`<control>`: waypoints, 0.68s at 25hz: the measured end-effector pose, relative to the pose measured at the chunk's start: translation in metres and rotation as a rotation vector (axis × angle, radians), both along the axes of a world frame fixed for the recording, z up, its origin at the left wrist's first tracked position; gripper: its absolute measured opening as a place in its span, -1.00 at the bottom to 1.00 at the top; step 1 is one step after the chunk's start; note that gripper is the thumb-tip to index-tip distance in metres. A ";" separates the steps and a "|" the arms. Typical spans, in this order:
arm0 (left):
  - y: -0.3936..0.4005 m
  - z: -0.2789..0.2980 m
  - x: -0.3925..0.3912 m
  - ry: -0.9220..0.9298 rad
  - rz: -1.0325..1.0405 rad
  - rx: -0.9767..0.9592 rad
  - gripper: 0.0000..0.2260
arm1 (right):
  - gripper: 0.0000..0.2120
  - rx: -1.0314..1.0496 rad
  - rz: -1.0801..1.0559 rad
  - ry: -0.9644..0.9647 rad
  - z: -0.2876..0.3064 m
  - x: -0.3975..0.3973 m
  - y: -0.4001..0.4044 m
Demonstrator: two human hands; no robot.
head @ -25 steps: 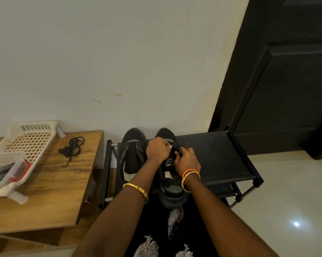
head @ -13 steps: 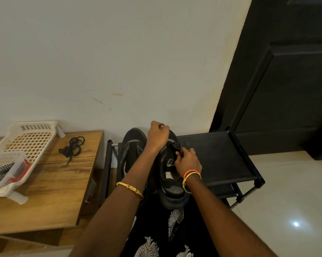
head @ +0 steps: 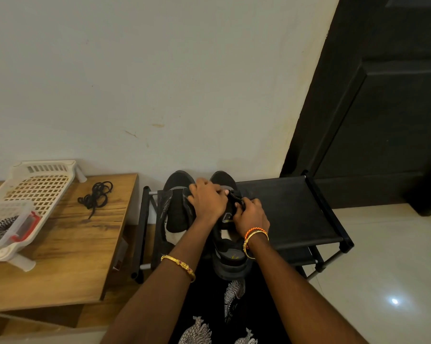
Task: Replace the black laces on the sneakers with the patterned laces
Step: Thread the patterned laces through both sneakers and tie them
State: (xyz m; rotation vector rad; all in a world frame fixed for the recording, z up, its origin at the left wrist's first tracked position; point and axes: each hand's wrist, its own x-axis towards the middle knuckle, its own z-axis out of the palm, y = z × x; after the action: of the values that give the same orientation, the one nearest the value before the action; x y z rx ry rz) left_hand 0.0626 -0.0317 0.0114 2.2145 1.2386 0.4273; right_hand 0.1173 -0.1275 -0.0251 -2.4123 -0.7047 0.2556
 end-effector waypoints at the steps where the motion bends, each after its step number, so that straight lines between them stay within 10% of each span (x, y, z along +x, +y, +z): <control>1: 0.000 0.008 -0.002 -0.080 0.043 0.007 -0.86 | -0.77 0.005 -0.004 -0.001 0.000 0.000 0.000; 10: -0.015 0.045 0.004 -0.709 0.045 -0.214 -0.83 | -0.76 0.013 -0.012 -0.004 -0.001 -0.001 0.001; 17: -0.010 0.000 0.011 0.088 -0.106 -0.072 -0.83 | -0.79 -0.012 -0.004 -0.004 -0.003 0.001 0.001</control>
State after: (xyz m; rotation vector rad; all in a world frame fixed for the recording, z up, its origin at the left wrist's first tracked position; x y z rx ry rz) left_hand 0.0732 -0.0414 0.0112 2.2460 1.1564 0.2432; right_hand 0.1178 -0.1263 -0.0279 -2.4262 -0.7018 0.2535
